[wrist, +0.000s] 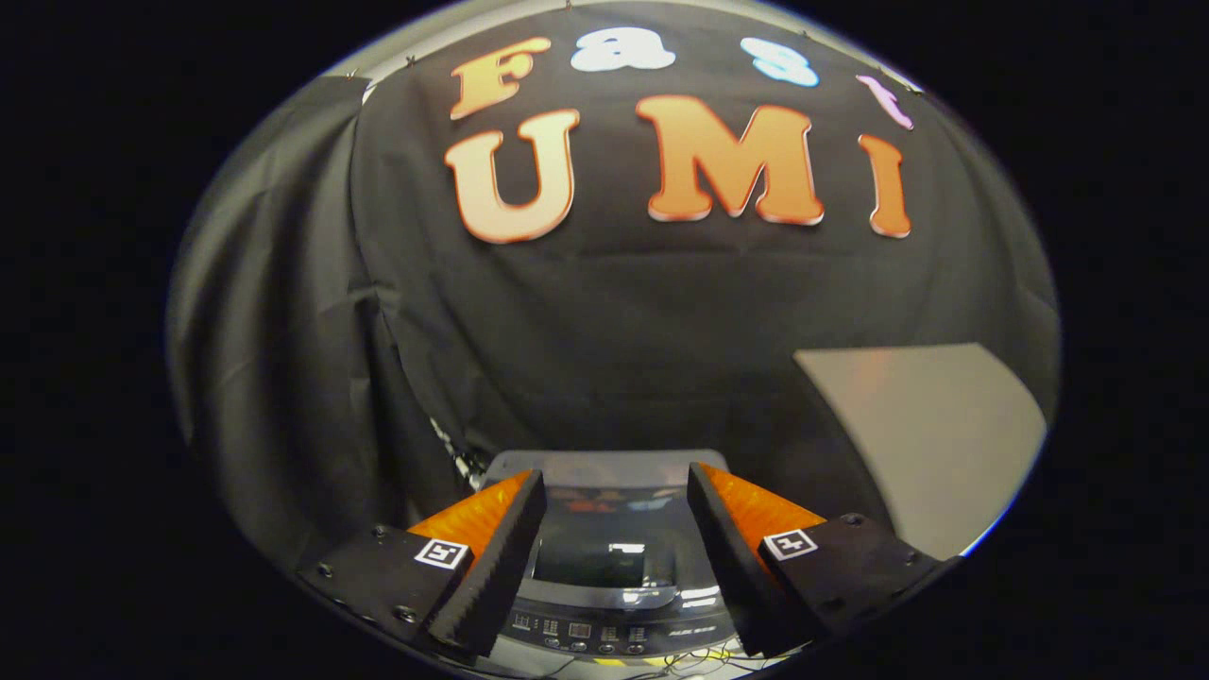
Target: Put the clothes into the washing machine and then close the washing machine lid.
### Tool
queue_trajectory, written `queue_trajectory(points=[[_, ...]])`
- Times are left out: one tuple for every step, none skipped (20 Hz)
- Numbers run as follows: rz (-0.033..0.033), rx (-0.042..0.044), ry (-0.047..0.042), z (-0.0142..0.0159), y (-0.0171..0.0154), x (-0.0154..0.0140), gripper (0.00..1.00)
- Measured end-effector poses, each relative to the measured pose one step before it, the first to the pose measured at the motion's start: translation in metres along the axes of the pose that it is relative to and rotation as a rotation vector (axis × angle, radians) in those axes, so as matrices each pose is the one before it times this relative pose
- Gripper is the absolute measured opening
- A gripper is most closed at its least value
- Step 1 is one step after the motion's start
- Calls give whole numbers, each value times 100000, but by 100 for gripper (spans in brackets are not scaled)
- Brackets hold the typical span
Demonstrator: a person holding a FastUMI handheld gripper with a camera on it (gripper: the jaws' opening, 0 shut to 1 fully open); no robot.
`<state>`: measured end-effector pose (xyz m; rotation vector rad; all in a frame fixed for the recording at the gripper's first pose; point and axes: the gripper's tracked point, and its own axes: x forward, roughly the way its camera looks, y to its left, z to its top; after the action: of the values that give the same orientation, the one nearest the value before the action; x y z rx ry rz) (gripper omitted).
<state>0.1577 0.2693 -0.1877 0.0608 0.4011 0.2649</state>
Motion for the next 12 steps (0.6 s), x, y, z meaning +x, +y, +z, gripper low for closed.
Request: queue_trajectory(points=[[-961,862,-4130,1905,-777,-1083,98],[-575,1334,-3625,2190,-1084,-1428,98],[-1748,460,-2530,1208,-1085,-517,98],[-1625,-866,-2883,1419,-927,-467,98],[-2179,-1636,-2369,1604,-1427,-1064,98],[-2473,-1897,-2461,1494,-1766,-1095,98],[-1541,-1260,-2300,1575,-1794,-1683,98],[-1569,-354,-2001,1236,-1528,-1126,98],[-867,-154,-2116,1244,-1115,-1144,98],[-849,156,-1904,913,-1000,-713,98],[-1133,868,-1091,810,-1284,-934,98],[-772,161,-1598,643,-1133,-580,98]])
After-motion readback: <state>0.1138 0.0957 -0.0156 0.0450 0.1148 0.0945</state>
